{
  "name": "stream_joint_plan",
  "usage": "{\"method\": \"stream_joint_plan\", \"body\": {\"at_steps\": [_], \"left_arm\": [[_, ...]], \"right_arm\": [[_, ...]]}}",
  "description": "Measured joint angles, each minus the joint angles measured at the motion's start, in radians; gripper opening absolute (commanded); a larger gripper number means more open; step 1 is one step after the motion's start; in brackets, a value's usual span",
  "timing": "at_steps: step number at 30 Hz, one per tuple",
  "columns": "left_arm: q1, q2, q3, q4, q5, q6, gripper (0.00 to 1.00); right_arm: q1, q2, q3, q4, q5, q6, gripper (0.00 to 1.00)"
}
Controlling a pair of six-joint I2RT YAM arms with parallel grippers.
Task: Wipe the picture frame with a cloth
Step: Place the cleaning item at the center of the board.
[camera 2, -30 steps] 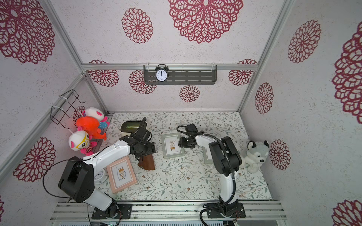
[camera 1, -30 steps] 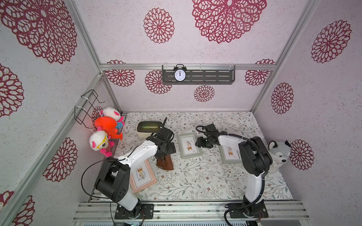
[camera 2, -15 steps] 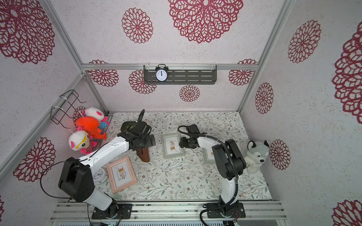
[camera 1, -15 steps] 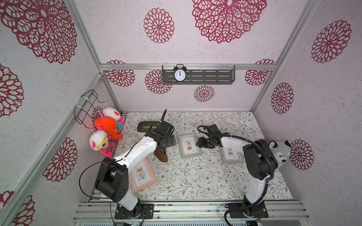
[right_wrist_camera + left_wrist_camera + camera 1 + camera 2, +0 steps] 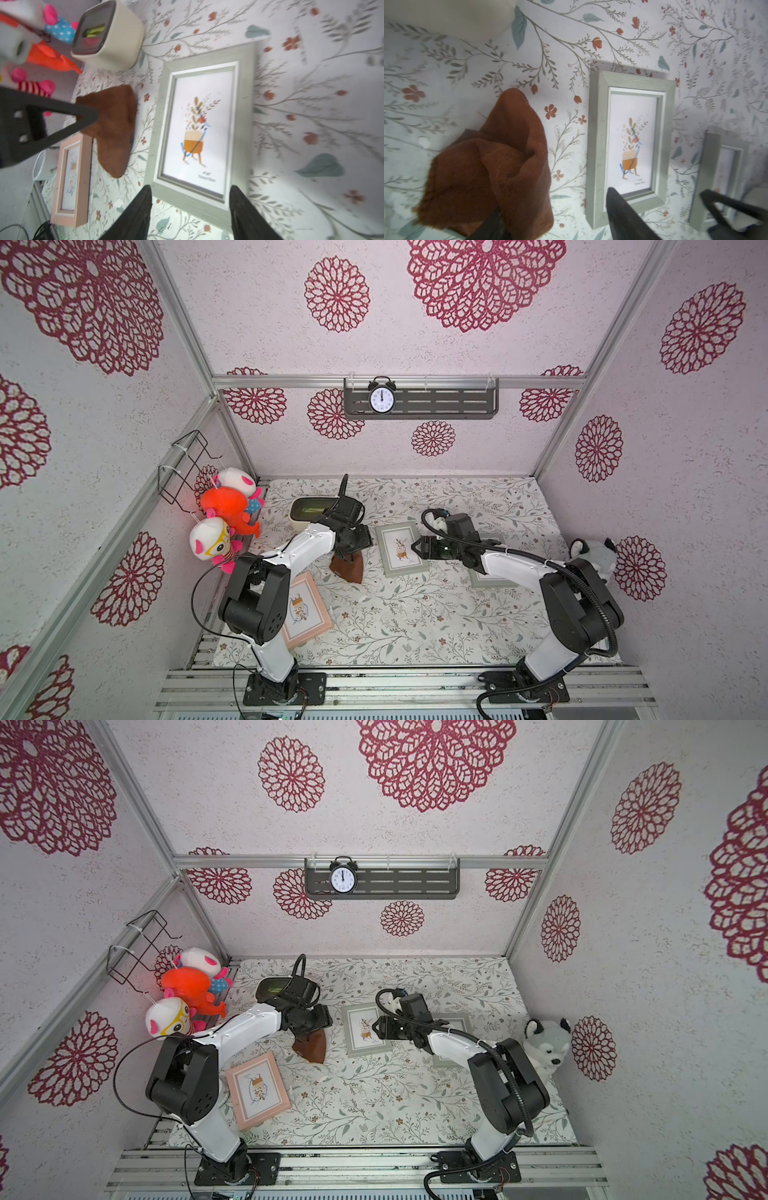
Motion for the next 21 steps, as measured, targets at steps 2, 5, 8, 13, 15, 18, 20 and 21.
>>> {"method": "stream_joint_plan", "body": {"at_steps": [2,5,8,13,15,18,20,21], "left_arm": [[0.024,0.003,0.0,0.021,0.038,-0.015,0.56],[0.062,0.005,0.0,0.04,0.081,-0.037,0.54],[0.092,0.01,-0.003,0.068,0.126,-0.058,0.51],[0.107,0.027,-0.011,0.091,0.168,-0.083,0.45],[0.109,0.032,-0.011,0.097,0.179,-0.089,0.44],[0.113,0.039,-0.011,0.101,0.185,-0.093,0.42],[0.115,0.041,-0.011,0.102,0.189,-0.097,0.41],[0.116,0.042,-0.011,0.103,0.191,-0.097,0.4]], "right_arm": [[0.063,0.023,-0.011,0.072,-0.014,0.021,0.59],[0.139,0.099,0.006,0.202,-0.025,0.066,0.57],[0.179,0.194,0.048,0.299,-0.026,0.112,0.56],[0.201,0.306,0.122,0.381,-0.021,0.161,0.55],[0.207,0.335,0.152,0.401,-0.02,0.169,0.54],[0.21,0.38,0.203,0.422,-0.019,0.174,0.52],[0.211,0.413,0.237,0.43,-0.021,0.183,0.48],[0.211,0.426,0.249,0.431,-0.022,0.187,0.46]]}}
